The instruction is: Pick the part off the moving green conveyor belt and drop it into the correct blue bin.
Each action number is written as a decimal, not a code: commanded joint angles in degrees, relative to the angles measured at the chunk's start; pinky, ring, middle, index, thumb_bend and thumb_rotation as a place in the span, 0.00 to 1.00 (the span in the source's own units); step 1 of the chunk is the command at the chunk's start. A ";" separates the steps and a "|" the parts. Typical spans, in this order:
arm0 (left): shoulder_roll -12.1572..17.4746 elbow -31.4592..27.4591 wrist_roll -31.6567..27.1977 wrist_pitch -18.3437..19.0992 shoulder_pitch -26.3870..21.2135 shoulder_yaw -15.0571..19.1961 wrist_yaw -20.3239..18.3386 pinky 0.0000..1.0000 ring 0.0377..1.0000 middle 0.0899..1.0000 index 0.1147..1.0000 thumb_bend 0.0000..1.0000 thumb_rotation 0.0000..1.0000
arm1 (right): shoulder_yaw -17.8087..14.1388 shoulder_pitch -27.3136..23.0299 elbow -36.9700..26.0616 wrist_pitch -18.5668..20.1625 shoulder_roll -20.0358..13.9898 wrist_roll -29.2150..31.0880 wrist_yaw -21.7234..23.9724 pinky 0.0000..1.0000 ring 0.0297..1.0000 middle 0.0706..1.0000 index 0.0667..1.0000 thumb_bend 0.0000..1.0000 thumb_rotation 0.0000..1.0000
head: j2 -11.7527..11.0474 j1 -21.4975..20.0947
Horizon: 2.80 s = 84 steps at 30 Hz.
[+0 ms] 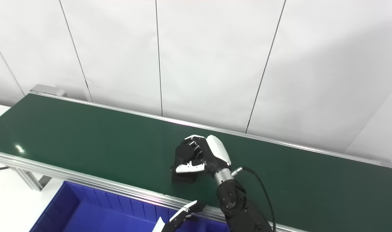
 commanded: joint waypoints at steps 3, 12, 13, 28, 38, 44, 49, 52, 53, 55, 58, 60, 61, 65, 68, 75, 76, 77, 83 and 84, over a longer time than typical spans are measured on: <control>-3.69 -2.47 0.54 -2.40 1.83 -1.80 0.38 0.71 0.82 0.83 0.82 0.85 0.91 | -0.23 -1.70 -1.38 -0.51 1.27 0.27 -1.95 0.31 0.35 0.40 0.51 0.55 0.02 | 0.18 -0.01; -3.24 -2.19 0.51 -2.41 1.30 -2.04 0.88 0.72 0.81 0.82 0.82 0.83 0.90 | 0.36 -1.70 -2.72 0.53 0.84 -0.91 -2.69 0.23 0.26 0.43 0.45 0.53 0.00 | 0.08 -0.44; -3.23 -2.18 0.44 -2.41 1.28 -2.02 0.86 0.72 0.81 0.82 0.82 0.83 0.90 | 0.37 -1.71 -2.71 0.29 0.81 -0.94 -2.84 0.23 0.26 0.39 0.48 0.52 0.00 | 0.09 -0.47; -3.59 -2.04 -0.77 -2.40 1.24 -0.51 -0.33 0.73 0.83 0.83 0.82 0.87 0.90 | -0.33 2.11 -14.13 -4.09 -3.94 -0.69 -2.78 0.22 0.26 0.36 0.48 0.52 0.00 | 0.62 -4.91; -1.79 -4.90 -2.84 -2.39 2.32 2.67 -4.47 0.80 0.87 0.87 0.89 0.88 0.97 | -4.66 8.12 -30.86 -0.39 -6.33 1.70 0.55 0.23 0.27 0.36 0.49 0.52 0.00 | 2.82 -17.73; -0.97 -7.76 -6.92 -2.41 3.19 4.86 -7.70 0.85 0.89 0.89 0.92 0.90 1.00 | -6.07 9.65 -35.71 0.61 -6.97 -0.32 0.30 0.23 0.27 0.37 0.49 0.52 0.00 | 5.40 -25.00; -0.34 -8.79 -10.02 -2.38 2.65 6.91 -11.24 0.93 0.94 0.93 0.96 0.85 1.00 | -7.30 11.24 -38.19 3.37 -6.07 -1.28 -0.26 0.23 0.28 0.36 0.48 0.52 0.00 | 7.07 -31.72; -0.22 -9.75 -12.26 -2.37 2.47 8.57 -14.29 0.99 0.99 0.97 1.00 0.82 1.00 | -7.81 12.92 -39.96 4.56 -5.95 -1.30 0.02 0.22 0.26 0.36 0.48 0.52 0.00 | 8.87 -36.76; -0.24 -10.13 -12.72 -2.37 2.49 9.24 -15.12 0.99 0.99 0.97 1.00 0.82 1.00 | -7.97 13.65 -40.64 4.69 -6.25 -1.33 0.10 0.22 0.26 0.36 0.48 0.52 0.00 | 9.27 -37.29; -0.38 -11.02 -13.31 -2.38 2.63 10.54 -16.44 1.00 0.99 0.97 1.00 0.80 1.00 | -8.39 15.21 -42.27 4.88 -7.09 -1.21 0.39 0.21 0.24 0.35 0.48 0.52 0.00 | 10.40 -37.86; -0.71 -12.43 -13.58 -2.40 3.00 12.38 -18.12 0.95 0.96 0.97 1.00 0.75 1.00 | -9.21 18.03 -45.64 5.98 -8.46 -0.80 1.65 0.21 0.25 0.36 0.49 0.52 0.00 | 11.49 -37.98; -0.89 -13.48 -14.35 -2.26 3.19 13.46 -19.59 0.94 0.95 0.96 1.00 0.77 1.00 | -9.89 19.84 -48.30 7.92 -8.74 -0.39 2.88 0.22 0.27 0.37 0.49 0.52 0.00 | 12.73 -38.34; -0.91 -14.06 -14.65 -2.11 3.22 14.03 -20.36 0.93 0.95 0.95 1.00 0.78 1.00 | -10.25 20.95 -49.97 9.00 -8.82 -0.30 3.45 0.22 0.27 0.37 0.49 0.52 0.00 | 13.66 -38.57; -1.25 -15.82 -15.94 -0.95 3.17 15.77 -22.87 0.90 0.93 0.94 0.97 0.82 1.00 | -11.11 24.82 -56.11 12.68 -9.03 -0.86 5.42 0.22 0.27 0.36 0.49 0.52 0.00 | 15.77 -38.64; -2.11 -17.13 -16.28 0.23 2.73 16.97 -24.24 0.87 0.90 0.92 0.95 0.82 1.00 | -11.82 28.12 -60.99 14.78 -9.48 -0.94 6.52 0.22 0.27 0.37 0.49 0.52 0.00 | 17.04 -38.08; -4.52 -19.81 -15.88 4.05 1.32 19.29 -26.16 0.86 0.89 0.89 0.93 0.80 1.00 | -14.32 35.37 -68.67 16.61 -10.81 0.73 8.55 0.22 0.26 0.35 0.48 0.52 0.00 | 18.35 -37.23; -4.79 -20.06 -15.96 4.38 1.17 19.60 -26.47 0.86 0.90 0.90 0.94 0.79 1.00 | -14.70 36.37 -69.41 16.43 -11.03 0.53 8.54 0.21 0.25 0.37 0.47 0.52 0.00 | 18.43 -37.05; -5.01 -20.24 -16.02 4.64 1.05 19.88 -26.75 0.86 0.90 0.90 0.94 0.78 1.00 | -14.96 36.99 -69.89 16.33 -11.15 0.36 8.56 0.20 0.23 0.41 0.45 0.53 0.00 | 18.55 -36.87; -5.54 -20.12 -16.46 4.50 0.47 20.95 -28.10 0.87 0.91 0.91 0.95 0.77 1.00 | -16.40 41.68 -72.68 15.08 -12.42 0.70 9.12 0.21 0.25 0.35 0.48 0.52 0.00 | 18.42 -36.36; -5.62 -20.10 -16.55 4.42 0.46 21.07 -28.28 0.87 0.91 0.91 0.95 0.77 1.00 | -16.48 42.20 -72.92 14.85 -12.69 0.51 9.14 0.22 0.26 0.35 0.48 0.52 0.00 | 18.42 -36.36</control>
